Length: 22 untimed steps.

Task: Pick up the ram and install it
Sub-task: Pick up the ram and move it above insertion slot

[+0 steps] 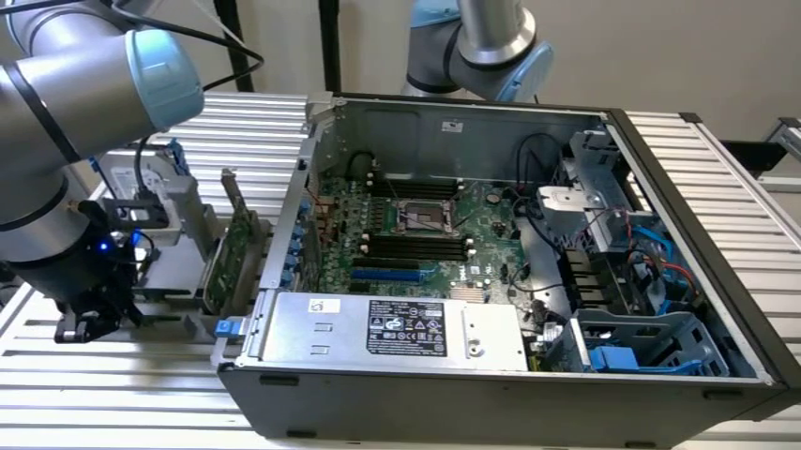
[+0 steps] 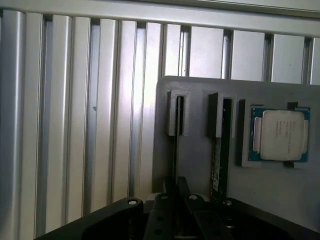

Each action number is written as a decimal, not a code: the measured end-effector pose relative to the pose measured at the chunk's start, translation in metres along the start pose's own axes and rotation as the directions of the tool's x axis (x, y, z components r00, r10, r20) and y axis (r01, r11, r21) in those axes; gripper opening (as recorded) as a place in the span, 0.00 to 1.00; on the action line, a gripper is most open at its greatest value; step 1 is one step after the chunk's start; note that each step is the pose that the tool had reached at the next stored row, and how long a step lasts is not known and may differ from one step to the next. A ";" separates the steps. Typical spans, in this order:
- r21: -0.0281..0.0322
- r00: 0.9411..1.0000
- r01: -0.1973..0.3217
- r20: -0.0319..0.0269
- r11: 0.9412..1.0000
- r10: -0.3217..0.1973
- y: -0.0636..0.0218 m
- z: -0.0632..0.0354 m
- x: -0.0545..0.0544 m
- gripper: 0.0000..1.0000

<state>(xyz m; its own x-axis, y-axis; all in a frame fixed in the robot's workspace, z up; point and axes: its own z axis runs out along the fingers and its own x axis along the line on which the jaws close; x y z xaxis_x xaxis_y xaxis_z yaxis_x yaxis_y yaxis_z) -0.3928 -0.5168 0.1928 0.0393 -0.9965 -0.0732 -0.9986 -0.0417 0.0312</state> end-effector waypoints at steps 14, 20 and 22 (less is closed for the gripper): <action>-0.007 0.999 -0.021 -0.027 1.000 0.020 -0.0009 0.0000 0.000 0.00; -0.007 0.999 -0.021 -0.027 1.000 0.021 -0.0009 -0.0001 0.000 0.00; -0.007 0.999 -0.021 -0.027 1.000 0.021 -0.0010 -0.0004 0.000 0.00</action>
<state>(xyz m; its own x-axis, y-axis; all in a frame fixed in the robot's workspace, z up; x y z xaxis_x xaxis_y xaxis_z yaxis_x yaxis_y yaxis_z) -0.3918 -0.5167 0.1931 0.0196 -0.9988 -0.0451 -0.9990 -0.0213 0.0393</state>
